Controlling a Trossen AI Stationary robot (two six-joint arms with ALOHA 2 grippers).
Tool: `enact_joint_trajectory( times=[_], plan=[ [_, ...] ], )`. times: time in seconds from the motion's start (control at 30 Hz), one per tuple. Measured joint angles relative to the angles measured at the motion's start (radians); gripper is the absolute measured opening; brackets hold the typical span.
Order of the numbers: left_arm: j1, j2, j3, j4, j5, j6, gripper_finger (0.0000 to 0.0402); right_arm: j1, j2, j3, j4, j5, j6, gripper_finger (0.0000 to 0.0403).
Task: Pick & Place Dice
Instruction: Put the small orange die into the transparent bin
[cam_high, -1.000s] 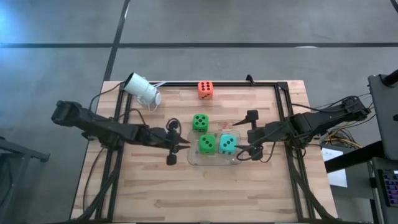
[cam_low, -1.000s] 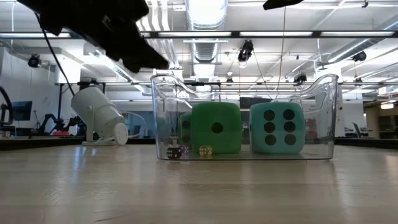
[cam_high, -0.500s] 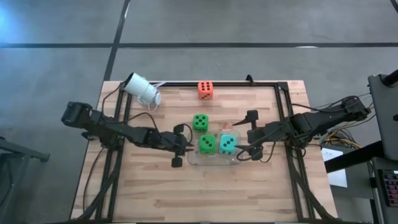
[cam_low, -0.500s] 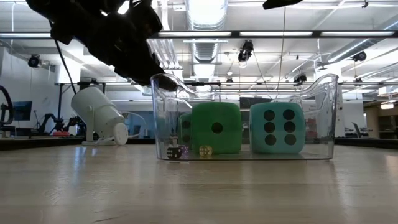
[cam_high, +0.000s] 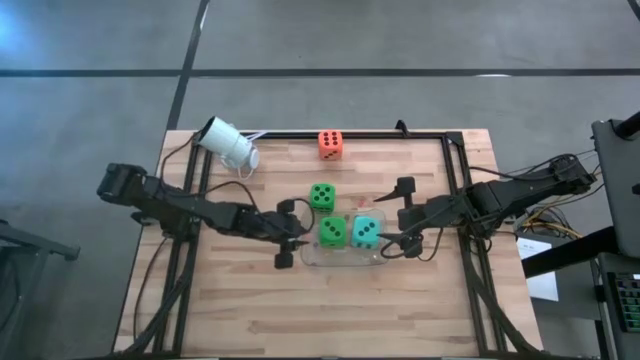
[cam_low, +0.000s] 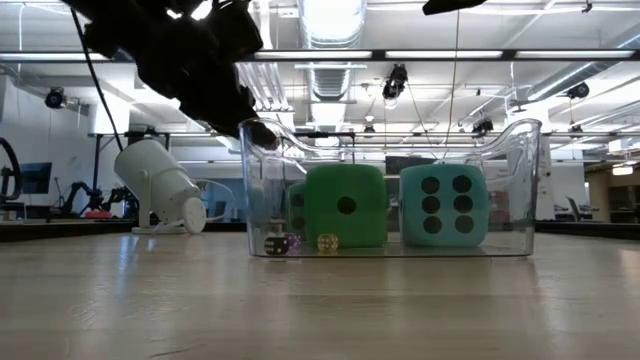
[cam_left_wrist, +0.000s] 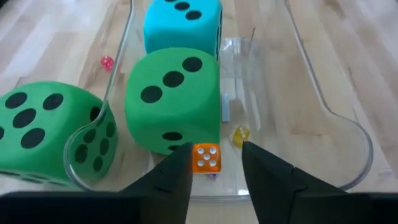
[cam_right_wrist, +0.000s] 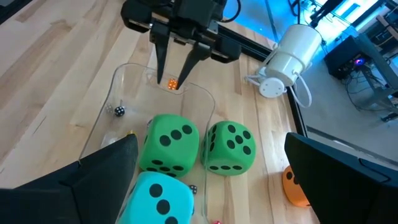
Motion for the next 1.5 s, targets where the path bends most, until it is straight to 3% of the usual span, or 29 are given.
enact_joint_trajectory(
  times=[0.5,0.9,1.3,1.5],
  plan=[
    [-0.001,0.001,0.136,-0.174,0.001,0.003,0.0148,0.0,0.0,0.0,0.0,0.0,0.0,0.04],
    [-0.001,0.008,0.143,-0.284,0.005,0.0,0.0144,0.0,0.0,0.0,0.0,0.0,0.004,0.04],
    [-0.001,0.008,0.142,-0.289,0.005,-0.001,0.0143,0.0,0.0,0.0,0.0,0.0,0.004,0.04],
    [-0.001,0.008,0.143,-0.197,0.043,-0.001,0.0143,0.0,0.0,0.0,0.0,0.0,0.003,0.04]
  ],
)
